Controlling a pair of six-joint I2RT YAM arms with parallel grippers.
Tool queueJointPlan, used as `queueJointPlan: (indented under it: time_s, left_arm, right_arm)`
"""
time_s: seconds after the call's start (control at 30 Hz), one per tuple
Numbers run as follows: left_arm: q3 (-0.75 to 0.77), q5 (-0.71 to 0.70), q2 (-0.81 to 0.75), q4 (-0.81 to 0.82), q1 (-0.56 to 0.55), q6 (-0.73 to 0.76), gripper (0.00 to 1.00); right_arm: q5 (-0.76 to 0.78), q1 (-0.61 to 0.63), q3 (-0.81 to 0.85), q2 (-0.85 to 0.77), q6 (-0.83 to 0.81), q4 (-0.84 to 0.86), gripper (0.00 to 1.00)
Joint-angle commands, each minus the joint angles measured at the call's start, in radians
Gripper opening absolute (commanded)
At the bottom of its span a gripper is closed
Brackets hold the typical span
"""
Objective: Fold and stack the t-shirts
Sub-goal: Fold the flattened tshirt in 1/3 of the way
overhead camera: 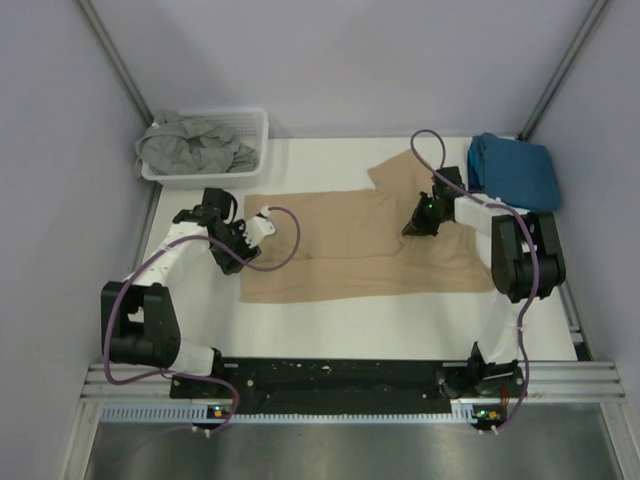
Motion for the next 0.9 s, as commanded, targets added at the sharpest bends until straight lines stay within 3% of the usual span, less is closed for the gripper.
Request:
queueJointPlan:
  time_s: [0.0,0.23,0.4,0.5,0.67,0.87]
  left_arm:
    - [-0.012,-0.011,-0.007,0.017,0.002,-0.001,0.56]
    - [-0.016,-0.015,-0.007,0.023,0.002,-0.001,0.57]
    - [-0.015,-0.010,-0.003,0.022,0.002,-0.004,0.56]
    - [-0.019,-0.011,0.004,0.019,0.002,-0.004,0.56]
    - [-0.022,-0.012,0.007,0.017,0.002,-0.003,0.57]
    - [-0.018,-0.008,0.011,0.017,0.002,-0.006,0.56]
  right_arm:
    - [-0.056,0.014,-0.013,0.003,0.063,0.137,0.00]
    - [-0.055,0.012,-0.042,0.006,0.103,0.214,0.00]
    - [-0.076,0.011,-0.045,0.008,0.075,0.208,0.23]
    - [-0.095,0.014,-0.047,-0.029,0.034,0.211,0.28]
    - [0.088,0.073,-0.001,-0.142,-0.205,0.075,0.33]
    - [0.201,0.170,0.102,-0.092,-0.482,-0.137,0.34]
